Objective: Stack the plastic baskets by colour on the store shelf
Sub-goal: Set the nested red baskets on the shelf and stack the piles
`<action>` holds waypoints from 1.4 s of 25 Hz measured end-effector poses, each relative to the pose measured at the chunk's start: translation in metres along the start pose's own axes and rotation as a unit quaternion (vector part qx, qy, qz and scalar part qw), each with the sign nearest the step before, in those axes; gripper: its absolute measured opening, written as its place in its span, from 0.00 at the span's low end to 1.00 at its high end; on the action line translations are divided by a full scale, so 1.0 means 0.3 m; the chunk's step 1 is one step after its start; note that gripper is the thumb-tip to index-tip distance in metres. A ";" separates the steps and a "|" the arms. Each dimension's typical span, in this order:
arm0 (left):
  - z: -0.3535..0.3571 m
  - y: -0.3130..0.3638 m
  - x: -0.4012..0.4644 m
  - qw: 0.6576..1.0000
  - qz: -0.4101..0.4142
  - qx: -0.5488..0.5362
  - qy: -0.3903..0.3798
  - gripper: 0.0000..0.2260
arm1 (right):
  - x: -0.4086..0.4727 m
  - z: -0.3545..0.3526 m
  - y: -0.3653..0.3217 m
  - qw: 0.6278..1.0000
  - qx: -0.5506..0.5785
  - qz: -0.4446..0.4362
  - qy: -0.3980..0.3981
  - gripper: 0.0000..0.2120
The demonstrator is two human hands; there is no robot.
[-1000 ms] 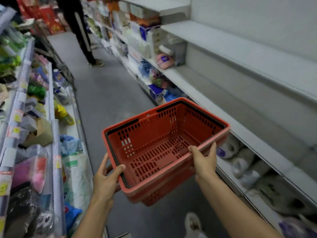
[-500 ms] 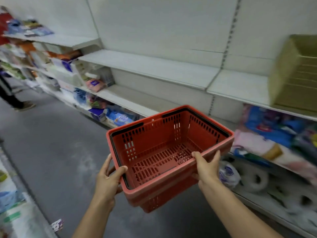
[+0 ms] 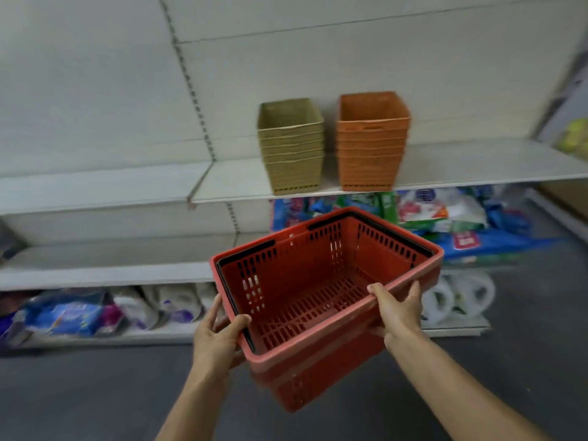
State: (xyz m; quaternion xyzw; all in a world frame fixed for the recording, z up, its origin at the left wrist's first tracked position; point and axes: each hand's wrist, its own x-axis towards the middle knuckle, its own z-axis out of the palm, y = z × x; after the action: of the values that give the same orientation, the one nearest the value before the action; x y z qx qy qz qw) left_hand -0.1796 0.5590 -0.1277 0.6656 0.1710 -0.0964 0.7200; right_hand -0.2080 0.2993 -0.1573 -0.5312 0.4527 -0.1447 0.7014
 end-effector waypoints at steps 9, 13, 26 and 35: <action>0.502 0.073 -0.088 0.980 0.037 0.014 -0.196 0.30 | 0.037 -0.503 -0.228 0.978 0.095 -0.090 0.165 0.43; 0.742 0.120 -0.160 0.959 0.055 0.000 -0.278 0.31 | 0.046 -0.716 -0.361 0.956 0.123 -0.139 0.227 0.39; 1.524 0.407 -0.248 0.937 0.174 -0.032 -0.300 0.31 | 0.420 -1.053 -0.972 0.934 0.185 -0.223 0.208 0.46; 1.733 0.582 0.005 0.962 0.175 0.001 -0.212 0.26 | 0.715 -0.870 -1.206 0.955 0.181 -0.175 0.153 0.44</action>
State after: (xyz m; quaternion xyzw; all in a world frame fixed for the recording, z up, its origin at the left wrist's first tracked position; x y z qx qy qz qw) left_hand -0.0529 0.0604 0.0623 0.6500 -0.1046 -0.1084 0.7449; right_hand -0.1958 -0.1502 0.0496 -0.4375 0.4207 -0.4246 0.6718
